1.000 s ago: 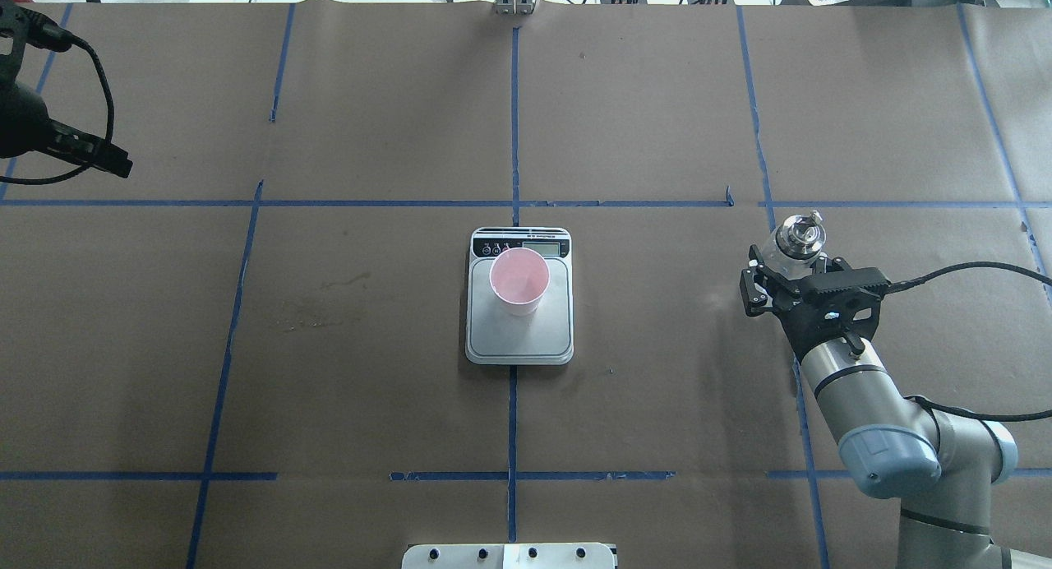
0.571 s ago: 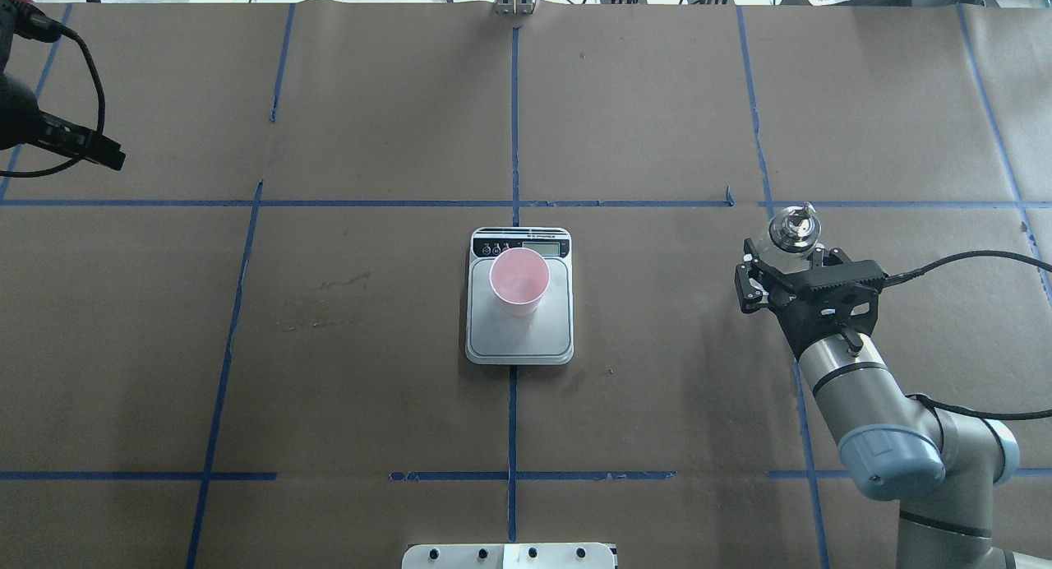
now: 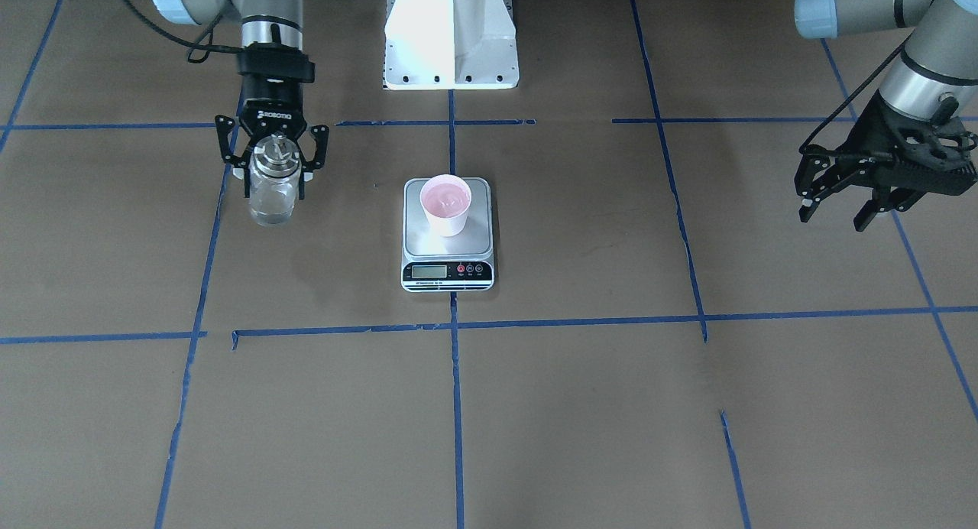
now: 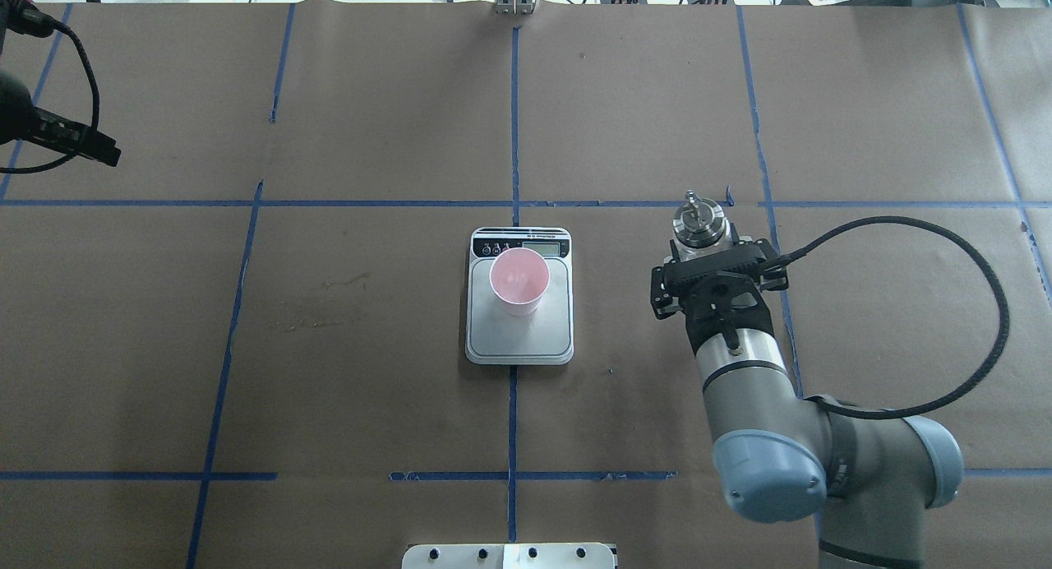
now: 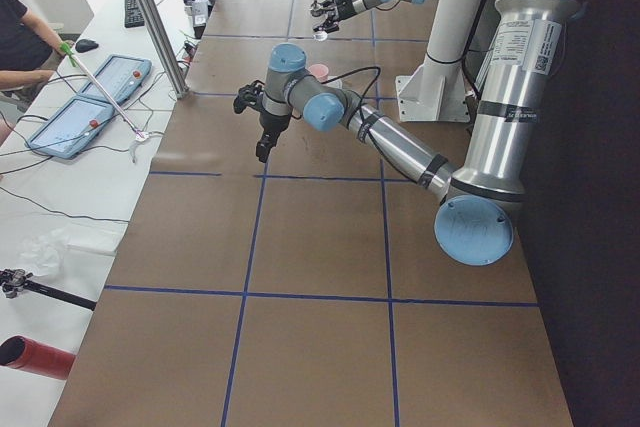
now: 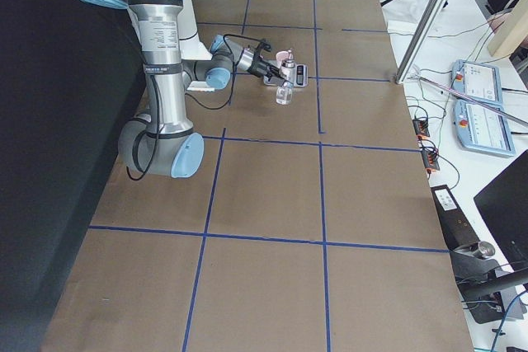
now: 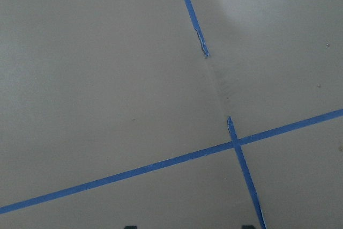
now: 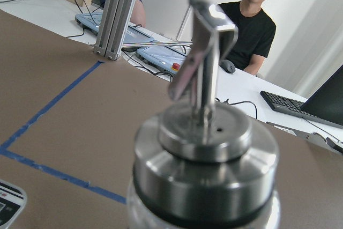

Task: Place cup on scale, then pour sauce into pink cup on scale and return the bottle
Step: 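Carry the bottle with the right gripper to beside the pink cup, then tilt the bottle spout over the pink cup with the right gripper, then turn the bottle upright and move it back away from the scale, then lower the bottle with the right gripper onto its original spot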

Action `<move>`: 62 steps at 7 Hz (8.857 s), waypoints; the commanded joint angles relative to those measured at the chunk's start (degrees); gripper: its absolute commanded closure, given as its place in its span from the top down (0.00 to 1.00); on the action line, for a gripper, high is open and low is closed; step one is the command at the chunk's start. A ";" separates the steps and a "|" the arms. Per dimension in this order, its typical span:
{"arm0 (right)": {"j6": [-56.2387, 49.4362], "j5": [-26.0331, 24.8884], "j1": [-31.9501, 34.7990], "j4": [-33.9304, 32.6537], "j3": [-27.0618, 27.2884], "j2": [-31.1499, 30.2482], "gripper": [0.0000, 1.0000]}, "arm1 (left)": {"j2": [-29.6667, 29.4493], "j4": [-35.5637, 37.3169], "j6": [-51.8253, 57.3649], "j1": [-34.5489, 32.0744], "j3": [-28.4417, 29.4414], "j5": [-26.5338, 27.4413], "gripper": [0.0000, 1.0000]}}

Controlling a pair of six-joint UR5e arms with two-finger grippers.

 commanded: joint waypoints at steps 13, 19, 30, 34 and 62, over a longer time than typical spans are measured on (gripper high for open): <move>-41.47 8.17 -1.24 -37.59 -2.71 18.03 0.00 | 0.58 -0.09 0.04 -0.06 0.11 -0.09 0.72; -50.43 8.08 0.00 -44.17 -3.06 20.85 0.00 | 0.67 -0.09 -0.13 -0.06 -0.24 -0.18 0.72; -60.30 4.57 1.23 -49.63 -5.26 24.28 0.00 | 0.76 0.00 -0.22 -0.15 -0.85 -0.44 0.73; -60.30 4.57 1.40 -49.72 -5.17 24.28 0.00 | 0.76 0.00 -0.22 -0.15 -1.03 -0.44 0.73; 39.18 -3.69 2.28 3.45 -7.28 -11.22 0.00 | -0.38 4.04 0.04 0.29 0.46 -0.80 0.72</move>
